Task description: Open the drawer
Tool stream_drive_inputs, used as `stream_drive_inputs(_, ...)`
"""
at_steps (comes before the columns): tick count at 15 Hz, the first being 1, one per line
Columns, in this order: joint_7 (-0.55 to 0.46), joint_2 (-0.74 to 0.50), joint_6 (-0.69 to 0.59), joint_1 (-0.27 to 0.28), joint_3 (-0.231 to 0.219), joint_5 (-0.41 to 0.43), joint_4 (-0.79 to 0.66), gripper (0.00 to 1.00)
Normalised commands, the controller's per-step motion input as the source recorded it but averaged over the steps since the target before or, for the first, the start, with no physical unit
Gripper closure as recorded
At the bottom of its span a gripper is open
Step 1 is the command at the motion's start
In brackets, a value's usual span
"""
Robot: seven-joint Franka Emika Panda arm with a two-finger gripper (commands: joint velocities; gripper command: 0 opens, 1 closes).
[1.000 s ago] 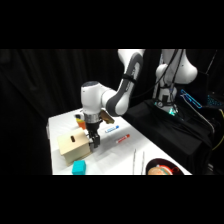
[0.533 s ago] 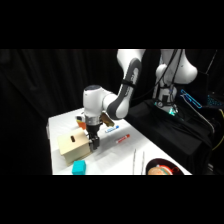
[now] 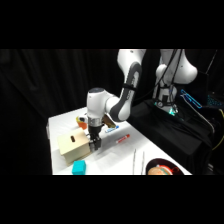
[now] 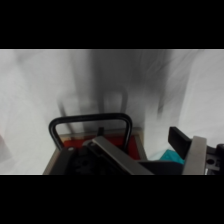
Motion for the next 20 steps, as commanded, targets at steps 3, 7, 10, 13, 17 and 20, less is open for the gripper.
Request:
stream_drive_inputs(3, -0.06, 0.06, 0.27, -0.161, 0.146, 0.076, -0.05, 0.00)
stream_drive_inputs(7, -0.06, 0.10, 0.23, -0.140, 0.136, 0.077, 0.01, 0.00)
stream_drive_inputs(10, -0.04, 0.07, 0.21, -0.078, 0.098, 0.056, 0.00, 0.00)
stream_drive_inputs(13, -0.04, -0.12, 0.23, -0.054, 0.099, 0.043, -0.25, 0.00)
stream_drive_inputs(17, -0.05, -0.40, 0.33, -0.051, 0.092, 0.020, -0.69, 0.00)
stream_drive_inputs(20, -0.03, -0.50, 0.28, -0.047, 0.068, 0.000, -0.80, 0.00)
